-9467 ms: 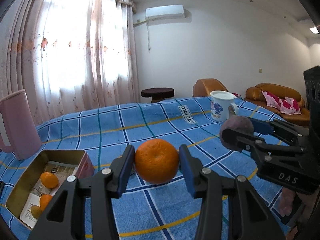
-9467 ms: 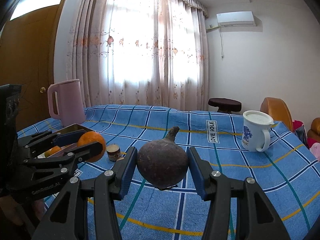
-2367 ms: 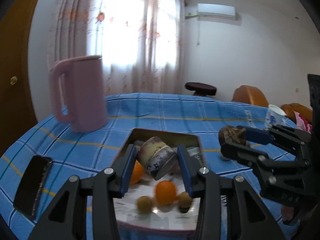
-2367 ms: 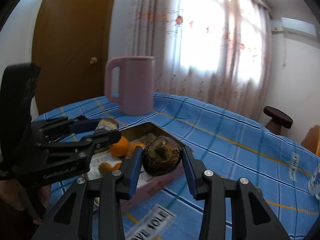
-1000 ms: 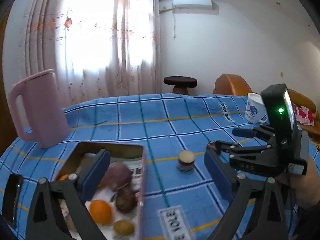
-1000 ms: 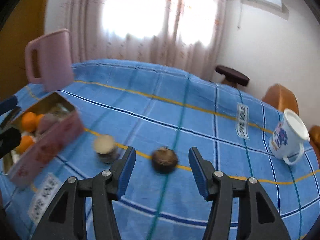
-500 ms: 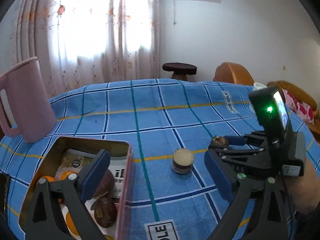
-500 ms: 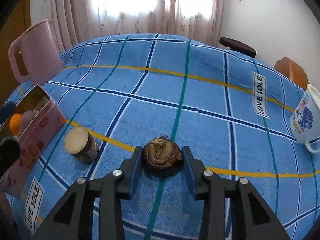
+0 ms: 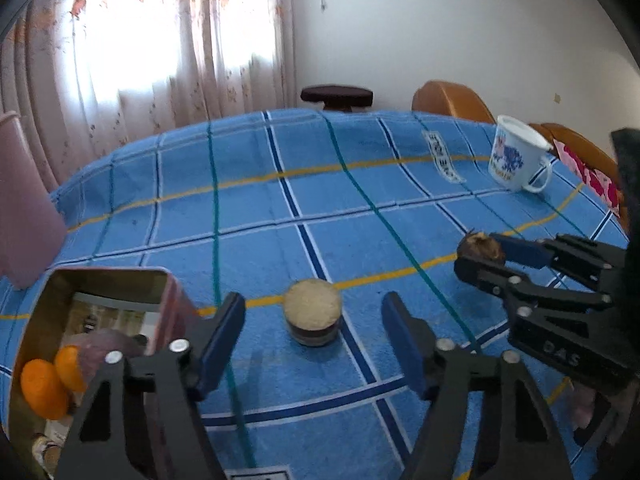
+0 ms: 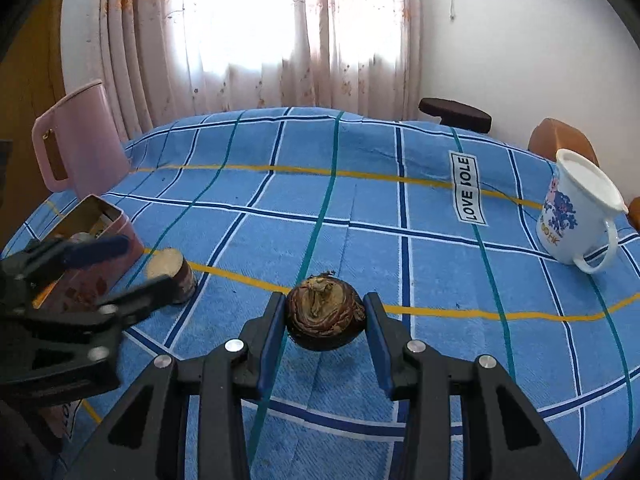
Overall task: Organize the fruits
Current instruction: 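Grasp the round biscuit cake with the left tool while the right tool grasps a brown bulb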
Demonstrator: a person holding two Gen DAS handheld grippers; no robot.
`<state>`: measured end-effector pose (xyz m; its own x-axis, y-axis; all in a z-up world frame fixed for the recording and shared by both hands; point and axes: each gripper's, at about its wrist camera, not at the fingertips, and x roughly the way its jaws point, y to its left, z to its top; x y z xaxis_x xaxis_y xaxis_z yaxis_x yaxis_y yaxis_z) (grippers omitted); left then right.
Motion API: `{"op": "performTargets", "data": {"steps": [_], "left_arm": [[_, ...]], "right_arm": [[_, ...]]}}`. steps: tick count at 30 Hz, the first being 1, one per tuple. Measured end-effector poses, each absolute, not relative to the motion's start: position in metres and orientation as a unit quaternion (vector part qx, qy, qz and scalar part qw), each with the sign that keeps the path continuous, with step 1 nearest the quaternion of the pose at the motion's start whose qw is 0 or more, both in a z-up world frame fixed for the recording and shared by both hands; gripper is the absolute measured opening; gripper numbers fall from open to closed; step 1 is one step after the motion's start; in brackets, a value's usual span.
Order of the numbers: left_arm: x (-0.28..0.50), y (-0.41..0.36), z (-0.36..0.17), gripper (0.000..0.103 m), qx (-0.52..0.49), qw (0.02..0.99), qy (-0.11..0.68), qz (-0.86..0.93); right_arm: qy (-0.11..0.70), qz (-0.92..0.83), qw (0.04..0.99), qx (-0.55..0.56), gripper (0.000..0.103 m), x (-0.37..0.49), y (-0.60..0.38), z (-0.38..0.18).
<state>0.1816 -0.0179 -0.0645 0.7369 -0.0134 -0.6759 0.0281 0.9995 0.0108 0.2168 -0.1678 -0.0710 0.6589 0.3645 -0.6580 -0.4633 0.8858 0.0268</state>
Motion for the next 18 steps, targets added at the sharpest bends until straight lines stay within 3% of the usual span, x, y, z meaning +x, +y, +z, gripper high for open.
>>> {"op": "performTargets", "data": {"steps": [3, 5, 9, 18], "left_arm": [[0.192, -0.019, -0.073, 0.06, 0.004, 0.922, 0.387, -0.017], [0.195, -0.018, -0.075, 0.049, -0.003, 0.919, 0.394, -0.018], [0.199, -0.018, -0.077, 0.037, -0.004, 0.916, 0.4, -0.019], [0.185, -0.031, -0.068, 0.035, 0.02, 0.928, 0.37, -0.034]], "right_arm": [[0.337, 0.232, 0.909, -0.074, 0.041, 0.213, -0.169, -0.069], [0.337, 0.234, 0.909, -0.074, 0.041, 0.213, -0.169, -0.069], [0.331, 0.241, 0.91, -0.067, 0.041, 0.211, -0.171, -0.067], [0.3, 0.25, 0.918, -0.063, 0.041, 0.202, -0.172, -0.059]]}}
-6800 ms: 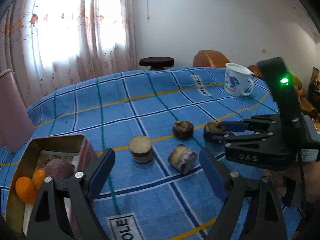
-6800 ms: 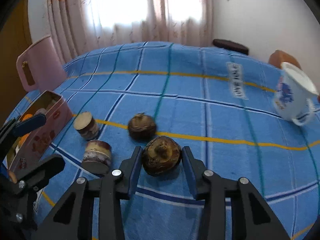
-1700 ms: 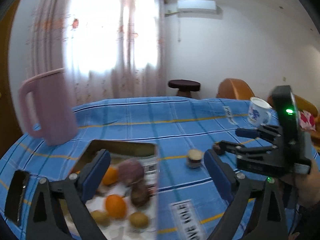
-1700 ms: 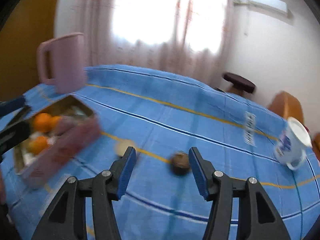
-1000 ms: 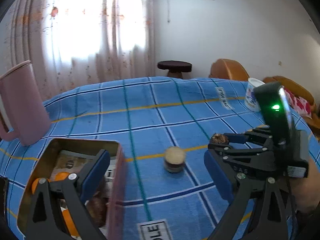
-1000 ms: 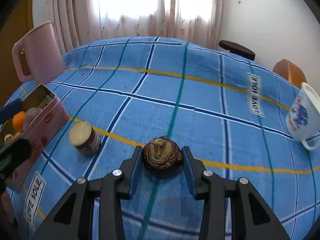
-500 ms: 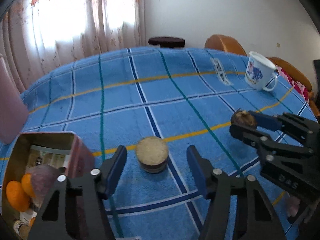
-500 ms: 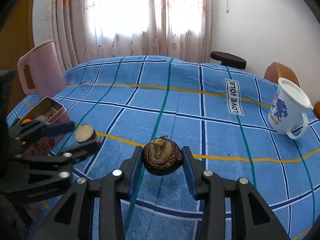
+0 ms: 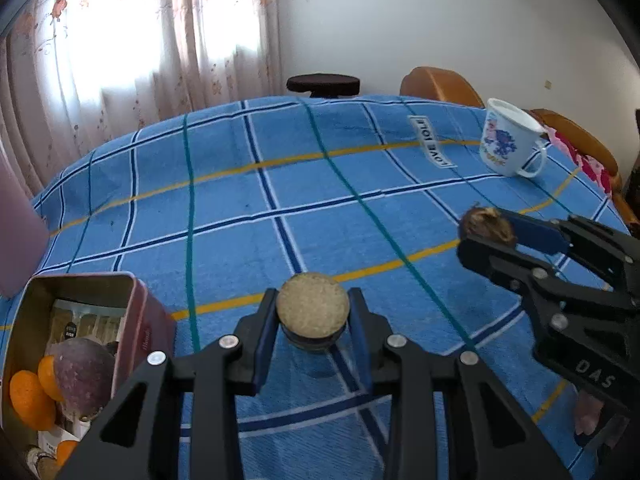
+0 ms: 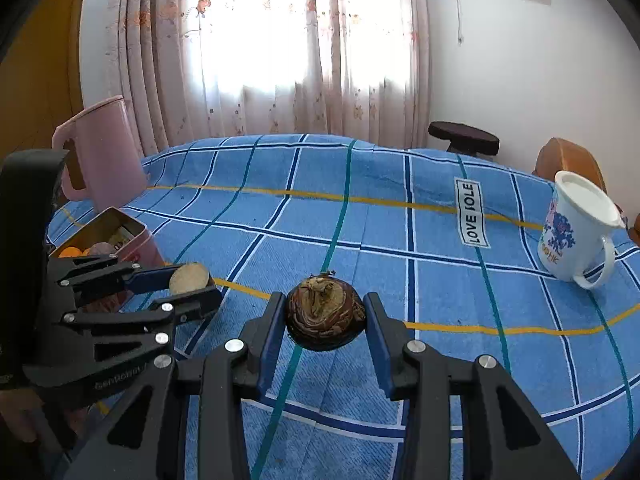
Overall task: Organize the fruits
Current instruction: 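Grasp the round biscuit cake with the left tool while the right tool grasps a brown bulb, then carry the round biscuit cake and the brown bulb over the tin box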
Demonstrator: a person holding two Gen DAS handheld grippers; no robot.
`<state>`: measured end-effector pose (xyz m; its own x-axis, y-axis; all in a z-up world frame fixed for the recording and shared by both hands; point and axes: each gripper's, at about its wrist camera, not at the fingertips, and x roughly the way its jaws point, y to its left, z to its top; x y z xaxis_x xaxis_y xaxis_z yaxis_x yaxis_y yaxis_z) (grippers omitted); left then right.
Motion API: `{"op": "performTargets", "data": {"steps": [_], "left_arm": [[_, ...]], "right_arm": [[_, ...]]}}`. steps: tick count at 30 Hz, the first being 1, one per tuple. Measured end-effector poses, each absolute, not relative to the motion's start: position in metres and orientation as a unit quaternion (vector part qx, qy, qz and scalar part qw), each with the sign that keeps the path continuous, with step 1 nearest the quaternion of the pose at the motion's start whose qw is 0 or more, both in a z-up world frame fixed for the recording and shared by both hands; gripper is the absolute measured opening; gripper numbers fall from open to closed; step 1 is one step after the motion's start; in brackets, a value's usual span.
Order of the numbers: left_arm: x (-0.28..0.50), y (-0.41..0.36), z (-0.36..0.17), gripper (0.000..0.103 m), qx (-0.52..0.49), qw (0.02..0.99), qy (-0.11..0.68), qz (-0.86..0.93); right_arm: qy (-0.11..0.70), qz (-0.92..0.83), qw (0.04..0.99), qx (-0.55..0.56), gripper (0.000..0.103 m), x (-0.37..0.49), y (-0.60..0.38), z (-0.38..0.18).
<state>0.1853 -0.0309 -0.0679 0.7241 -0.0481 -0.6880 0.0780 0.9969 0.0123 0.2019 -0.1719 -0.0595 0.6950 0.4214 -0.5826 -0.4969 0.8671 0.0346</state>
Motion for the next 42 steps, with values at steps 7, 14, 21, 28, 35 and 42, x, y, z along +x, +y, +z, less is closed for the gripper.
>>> {"op": "performTargets", "data": {"steps": [7, 14, 21, 28, 35, 42], "left_arm": [[0.173, -0.036, -0.059, 0.035, 0.031, 0.94, 0.337, -0.031], [0.161, -0.033, -0.05, 0.035, 0.025, 0.953, 0.302, -0.018], [0.154, -0.035, -0.047, 0.035, 0.03, 0.958, 0.284, -0.011], [0.147, -0.035, -0.043, 0.035, 0.03, 0.963, 0.267, -0.007], [0.139, -0.036, -0.04, 0.036, 0.032, 0.968, 0.249, -0.003], [0.134, -0.033, -0.038, 0.035, 0.027, 0.971, 0.239, -0.002]], "right_arm": [[0.279, 0.251, 0.924, -0.07, 0.041, 0.195, -0.171, -0.056], [0.252, 0.25, 0.932, -0.074, 0.041, 0.186, -0.173, -0.052], [0.233, 0.249, 0.937, -0.074, 0.041, 0.18, -0.175, -0.049], [0.216, 0.249, 0.941, -0.073, 0.041, 0.173, -0.177, -0.046], [0.202, 0.251, 0.944, -0.071, 0.041, 0.168, -0.18, -0.044], [0.191, 0.253, 0.946, -0.07, 0.041, 0.163, -0.182, -0.043]]}}
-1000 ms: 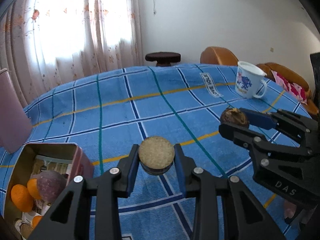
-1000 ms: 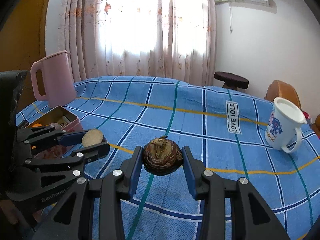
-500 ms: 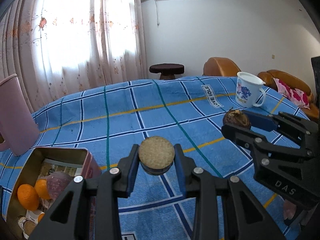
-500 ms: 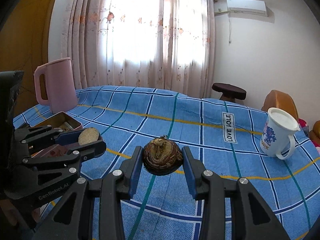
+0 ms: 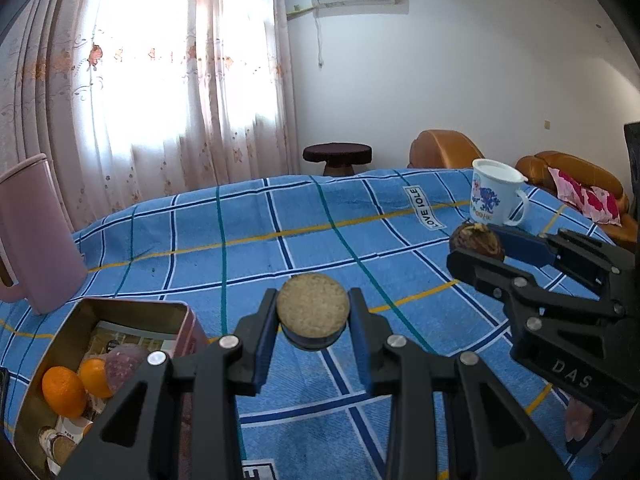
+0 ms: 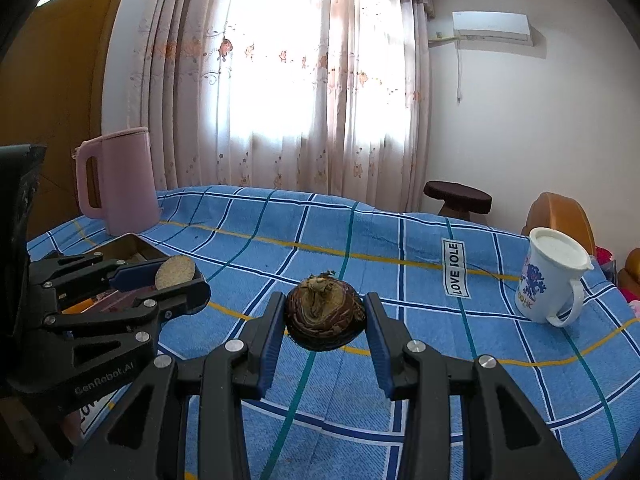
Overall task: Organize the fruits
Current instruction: 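Carry the round biscuit cake and the brown bulb over the tin box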
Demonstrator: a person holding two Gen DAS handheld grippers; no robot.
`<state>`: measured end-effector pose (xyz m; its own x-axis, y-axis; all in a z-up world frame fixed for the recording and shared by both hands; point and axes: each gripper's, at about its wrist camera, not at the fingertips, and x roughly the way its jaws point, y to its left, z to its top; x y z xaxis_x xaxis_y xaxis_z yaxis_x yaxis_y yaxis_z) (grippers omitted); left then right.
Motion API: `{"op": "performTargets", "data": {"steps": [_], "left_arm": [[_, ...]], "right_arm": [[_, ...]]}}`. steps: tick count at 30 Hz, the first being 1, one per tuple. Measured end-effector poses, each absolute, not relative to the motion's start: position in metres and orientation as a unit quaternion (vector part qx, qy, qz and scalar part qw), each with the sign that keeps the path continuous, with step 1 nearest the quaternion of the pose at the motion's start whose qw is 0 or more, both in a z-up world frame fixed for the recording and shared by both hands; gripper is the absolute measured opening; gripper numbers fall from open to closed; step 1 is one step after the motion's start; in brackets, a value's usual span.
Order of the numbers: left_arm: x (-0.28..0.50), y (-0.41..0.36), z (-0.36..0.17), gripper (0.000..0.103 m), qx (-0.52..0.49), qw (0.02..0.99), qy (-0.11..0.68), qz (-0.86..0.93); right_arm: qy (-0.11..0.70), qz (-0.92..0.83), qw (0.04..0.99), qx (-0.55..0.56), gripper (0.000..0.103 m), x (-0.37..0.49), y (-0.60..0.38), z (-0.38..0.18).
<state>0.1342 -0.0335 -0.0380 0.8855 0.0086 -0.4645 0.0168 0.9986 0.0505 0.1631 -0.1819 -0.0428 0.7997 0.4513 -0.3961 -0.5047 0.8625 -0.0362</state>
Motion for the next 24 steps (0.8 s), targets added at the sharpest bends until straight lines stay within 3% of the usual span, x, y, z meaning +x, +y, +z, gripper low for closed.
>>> {"op": "performTargets", "data": {"steps": [24], "left_arm": [[0.11, -0.029, -0.031, 0.036, 0.017, 0.981, 0.195, -0.001]], "right_arm": [[0.153, 0.247, 0.955, -0.065, 0.041, 0.142, -0.187, -0.04]]}}
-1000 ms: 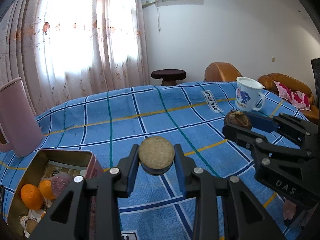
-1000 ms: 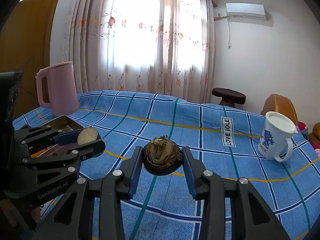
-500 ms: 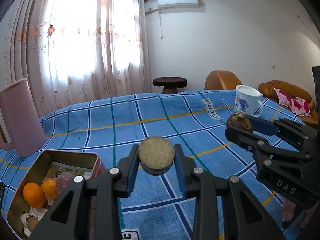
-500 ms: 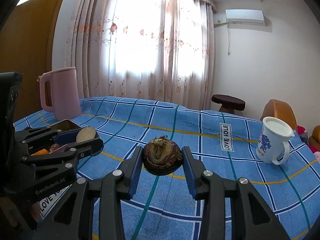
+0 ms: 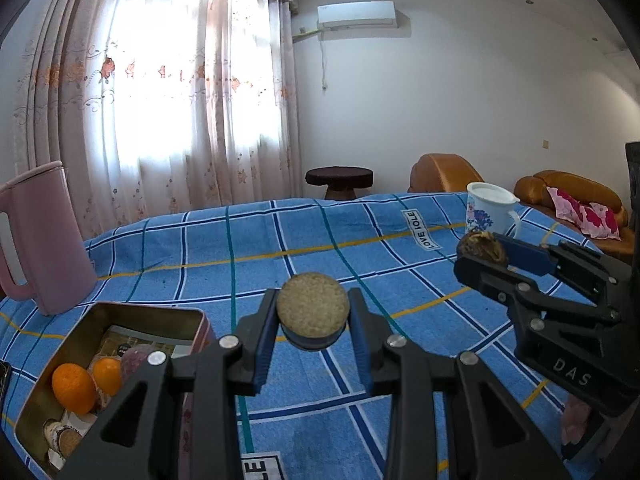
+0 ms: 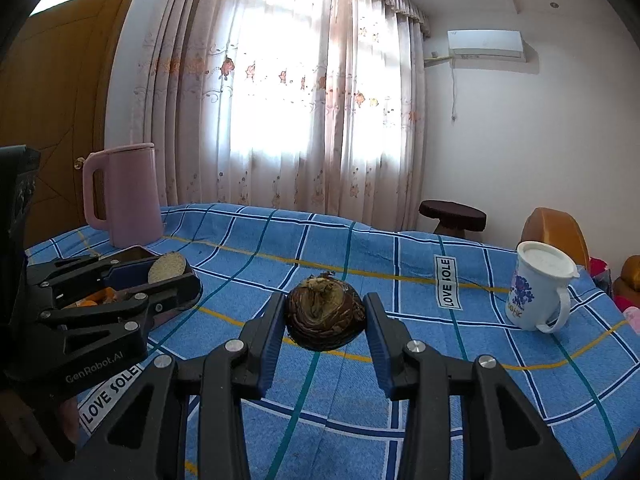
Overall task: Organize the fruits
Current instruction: 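Carry the round biscuit cake and the brown bulb over the tin box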
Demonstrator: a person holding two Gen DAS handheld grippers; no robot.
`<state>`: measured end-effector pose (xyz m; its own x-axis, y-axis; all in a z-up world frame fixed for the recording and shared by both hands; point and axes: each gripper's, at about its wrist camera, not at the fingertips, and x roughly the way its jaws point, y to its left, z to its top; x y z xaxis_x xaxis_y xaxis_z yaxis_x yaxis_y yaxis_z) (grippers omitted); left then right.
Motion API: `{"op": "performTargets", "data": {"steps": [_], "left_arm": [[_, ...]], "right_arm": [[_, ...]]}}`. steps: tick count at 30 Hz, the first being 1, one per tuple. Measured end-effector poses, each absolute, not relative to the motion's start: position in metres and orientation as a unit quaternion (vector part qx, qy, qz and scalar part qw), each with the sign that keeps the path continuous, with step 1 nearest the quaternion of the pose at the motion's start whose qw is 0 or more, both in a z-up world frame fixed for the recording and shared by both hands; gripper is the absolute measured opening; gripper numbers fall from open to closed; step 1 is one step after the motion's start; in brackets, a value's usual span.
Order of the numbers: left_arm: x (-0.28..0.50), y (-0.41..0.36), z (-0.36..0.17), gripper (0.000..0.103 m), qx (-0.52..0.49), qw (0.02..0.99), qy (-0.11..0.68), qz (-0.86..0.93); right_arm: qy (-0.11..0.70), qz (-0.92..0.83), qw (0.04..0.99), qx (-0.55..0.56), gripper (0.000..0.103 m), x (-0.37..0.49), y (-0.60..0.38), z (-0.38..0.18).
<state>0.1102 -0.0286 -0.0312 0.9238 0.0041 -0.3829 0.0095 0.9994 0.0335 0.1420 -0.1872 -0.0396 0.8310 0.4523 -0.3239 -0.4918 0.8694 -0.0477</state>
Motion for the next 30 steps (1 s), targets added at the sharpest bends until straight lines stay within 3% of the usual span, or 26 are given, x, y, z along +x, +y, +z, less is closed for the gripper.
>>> {"op": "performTargets", "data": {"steps": [30], "left_arm": [[0.076, 0.014, -0.032, 0.035, -0.013, 0.982, 0.19, 0.006]], "right_arm": [[0.168, 0.298, 0.936, -0.083, 0.041, 0.12, -0.138, -0.043]]}}
